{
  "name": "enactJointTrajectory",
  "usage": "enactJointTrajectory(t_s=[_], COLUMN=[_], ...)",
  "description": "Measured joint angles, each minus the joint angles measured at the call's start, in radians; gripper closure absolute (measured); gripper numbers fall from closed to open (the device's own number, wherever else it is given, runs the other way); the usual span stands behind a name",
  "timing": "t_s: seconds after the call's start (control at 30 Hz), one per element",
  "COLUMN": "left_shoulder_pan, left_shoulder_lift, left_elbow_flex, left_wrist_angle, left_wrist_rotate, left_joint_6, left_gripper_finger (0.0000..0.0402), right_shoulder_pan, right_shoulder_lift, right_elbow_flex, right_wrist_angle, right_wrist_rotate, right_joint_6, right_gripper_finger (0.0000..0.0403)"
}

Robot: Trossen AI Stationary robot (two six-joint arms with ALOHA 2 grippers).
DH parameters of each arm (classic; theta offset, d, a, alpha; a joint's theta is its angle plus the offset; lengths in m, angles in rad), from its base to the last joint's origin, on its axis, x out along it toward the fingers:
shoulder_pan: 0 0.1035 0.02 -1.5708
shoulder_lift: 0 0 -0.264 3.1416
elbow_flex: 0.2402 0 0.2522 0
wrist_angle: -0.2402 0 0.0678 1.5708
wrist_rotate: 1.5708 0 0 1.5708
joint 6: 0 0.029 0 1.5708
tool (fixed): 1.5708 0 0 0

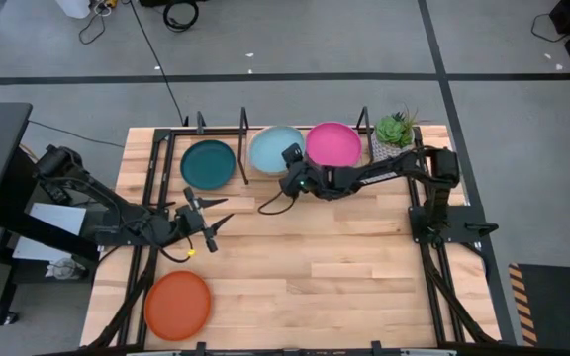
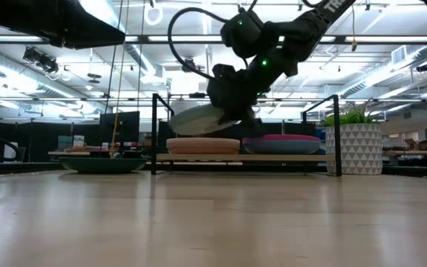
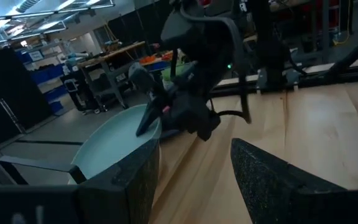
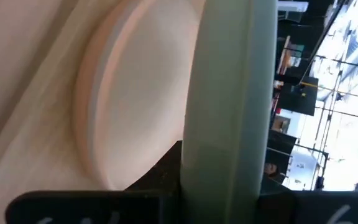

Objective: Place and stack plates onto a shelf
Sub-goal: Stack the light blue plate on top of the light orange plate on the shelf

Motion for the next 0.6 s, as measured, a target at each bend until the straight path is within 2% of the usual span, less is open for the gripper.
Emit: enactJointTrajectory(t_s=[0.23,0.43,0.6], left_shoulder_pan=[0.000,-0.001,-0.001], left_shoulder_lift=[0.001,0.001,0.002], left_elbow_flex=[0.000,0.000,0.000], left_wrist_angle=[0.000,-0.002,-0.002], left_wrist_rotate=[0.000,0.000,0.001], left_joint_6=[-0.001,-0.027,-0.034], left_gripper_finger=[0.0195,0.0195,0.0196], right_shoulder_pan=[-0.018,-0.020,-0.018], right_shoulder_lift=[0.008,-0.004,-0.016], right_elbow_flex=[-0.001,-0.001,0.000], right_wrist_angle=[-0.005,-0.011,-0.098], right_wrist_rotate=[-0.091,-0.025,-0.060], right_joint_6=[-0.007,-0.006,0.037], right_gripper_finger=[0.0324,0.0286,0.0263])
